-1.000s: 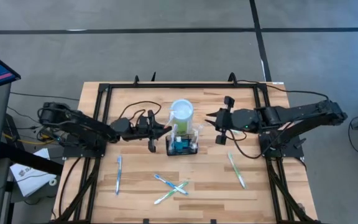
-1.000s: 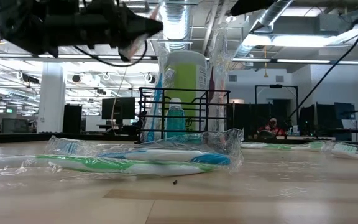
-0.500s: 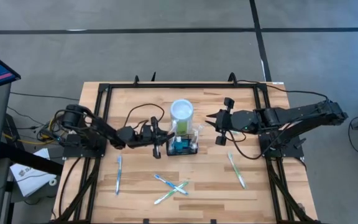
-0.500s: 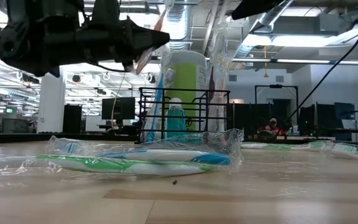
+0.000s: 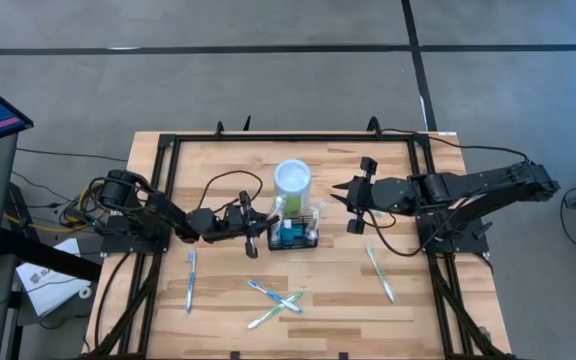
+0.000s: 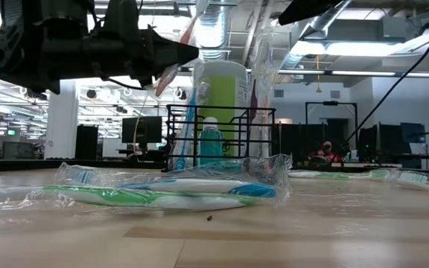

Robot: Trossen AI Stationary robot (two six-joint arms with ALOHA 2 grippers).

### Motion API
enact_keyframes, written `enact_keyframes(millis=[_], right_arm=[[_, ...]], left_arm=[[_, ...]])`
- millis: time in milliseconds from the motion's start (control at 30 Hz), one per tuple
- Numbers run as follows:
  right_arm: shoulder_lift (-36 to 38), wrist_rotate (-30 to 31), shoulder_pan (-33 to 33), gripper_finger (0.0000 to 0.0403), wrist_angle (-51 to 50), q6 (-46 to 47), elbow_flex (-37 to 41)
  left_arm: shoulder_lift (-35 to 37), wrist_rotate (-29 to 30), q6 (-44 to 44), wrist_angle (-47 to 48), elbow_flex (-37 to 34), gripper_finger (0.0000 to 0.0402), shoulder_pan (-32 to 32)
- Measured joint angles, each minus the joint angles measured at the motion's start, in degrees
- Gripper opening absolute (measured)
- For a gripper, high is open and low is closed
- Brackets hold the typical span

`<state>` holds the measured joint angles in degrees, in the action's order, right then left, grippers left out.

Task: Pick & Place toothbrushing station
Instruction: Put the orange toothbrush into the wire organizer

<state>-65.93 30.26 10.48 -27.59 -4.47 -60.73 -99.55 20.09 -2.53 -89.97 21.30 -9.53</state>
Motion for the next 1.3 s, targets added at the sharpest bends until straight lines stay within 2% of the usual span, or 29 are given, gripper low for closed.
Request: enact_keyframes(millis=[367,567,867,1300], right_arm=[[0.00,0.00,0.00,0.0081,0.30,0.04,0.00],[0.00,-0.18,0.00,0.0081,0.85,0.02,-0.01],[0.00,-0.22,0.07,0.0082,1.53,0.02,-0.04],[0.00,-0.30,0.04,0.0081,1.49,0.00,-0.04]], left_arm=[[0.00,-4.93,-3.17,0.00,1.53,0.0010,-2.65],[-1.92,-4.79,-3.14,0.11,2.44,0.0010,-2.19],[-10.07,-5.45,-3.07,-0.19,8.93,0.0010,-1.03],[-10.05,-4.45,-6.67,0.16,7.59,0.0011,-0.76]])
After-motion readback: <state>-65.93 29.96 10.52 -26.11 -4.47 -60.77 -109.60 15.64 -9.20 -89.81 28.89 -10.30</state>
